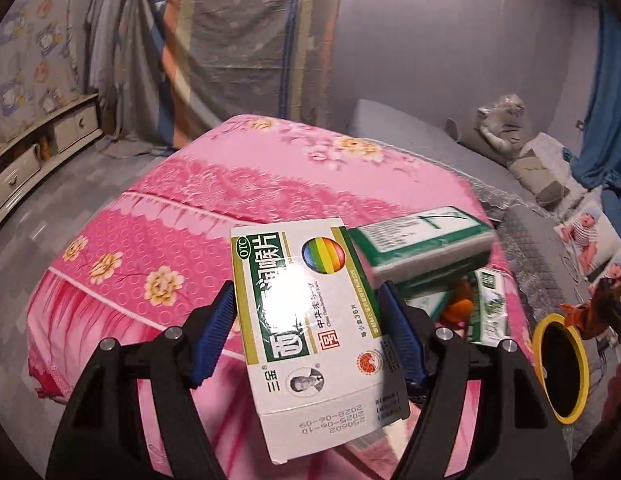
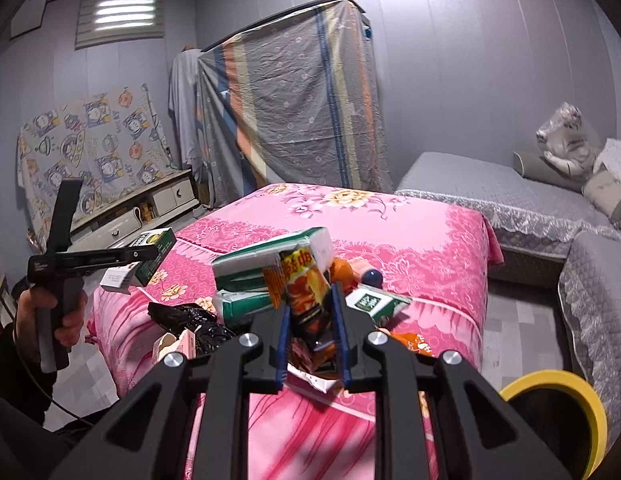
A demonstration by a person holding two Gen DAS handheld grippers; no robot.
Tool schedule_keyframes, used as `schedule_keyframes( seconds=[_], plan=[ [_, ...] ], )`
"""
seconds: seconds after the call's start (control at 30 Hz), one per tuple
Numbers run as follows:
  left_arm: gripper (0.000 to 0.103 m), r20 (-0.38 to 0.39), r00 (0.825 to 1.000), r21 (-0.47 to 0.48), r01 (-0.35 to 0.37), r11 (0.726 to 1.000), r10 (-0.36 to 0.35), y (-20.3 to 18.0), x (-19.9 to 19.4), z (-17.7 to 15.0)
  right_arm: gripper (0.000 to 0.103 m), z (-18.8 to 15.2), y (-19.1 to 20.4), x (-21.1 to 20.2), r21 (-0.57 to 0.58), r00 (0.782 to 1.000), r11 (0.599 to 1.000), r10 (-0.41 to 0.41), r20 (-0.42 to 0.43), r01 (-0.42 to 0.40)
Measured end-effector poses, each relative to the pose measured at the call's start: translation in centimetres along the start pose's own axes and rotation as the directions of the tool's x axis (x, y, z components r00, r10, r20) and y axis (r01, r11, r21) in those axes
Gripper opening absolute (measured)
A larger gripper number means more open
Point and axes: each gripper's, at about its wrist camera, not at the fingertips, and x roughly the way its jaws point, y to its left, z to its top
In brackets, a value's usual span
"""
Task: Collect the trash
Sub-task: 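Carry snack bag and medicine box over the yellow bin and release both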
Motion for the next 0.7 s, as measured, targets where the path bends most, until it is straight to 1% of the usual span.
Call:
schedule_keyframes(
  seconds=[0.13,0.23,0.33,0.47,0.57,0.7],
  plan=[
    [0.068,0.012,0.998,0.056,0.054,0.997,-0.054,-2.8,-0.5,-0.1,0.017,-0.7,-1.2,-1.0,0.039,1.0,0.999,-0.03,0.003,0.03],
    [0.068,0.016,0.995,0.113,0.094,0.989,-0.097,-5.6,-0.7,-0.3,0.017,-1.2,-2.1,-1.8,0.07,0.999,0.996,-0.049,0.006,0.049],
    [0.068,0.01,0.989,0.166,0.143,0.976,-0.147,-8.4,-0.6,-0.6,0.017,-1.7,-3.4,-2.7,0.1,0.997,0.992,-0.081,0.012,0.079],
    [0.068,-0.004,0.978,0.233,0.204,0.951,-0.208,-12.4,-0.2,-0.8,0.017,-2.4,-5.4,-4.0,0.149,0.991,0.981,-0.129,0.022,0.125],
    [0.068,-0.01,0.97,0.283,0.234,0.93,-0.241,-15.2,0.2,-1.0,0.017,-3.1,-6.8,-4.9,0.182,0.987,0.971,-0.162,0.024,0.155],
    [0.068,-0.027,0.957,0.347,0.279,0.895,-0.288,-18.9,0.6,-1.4,0.017,-4.1,-8.8,-6.0,0.225,0.977,0.953,-0.213,0.021,0.202]
  ],
)
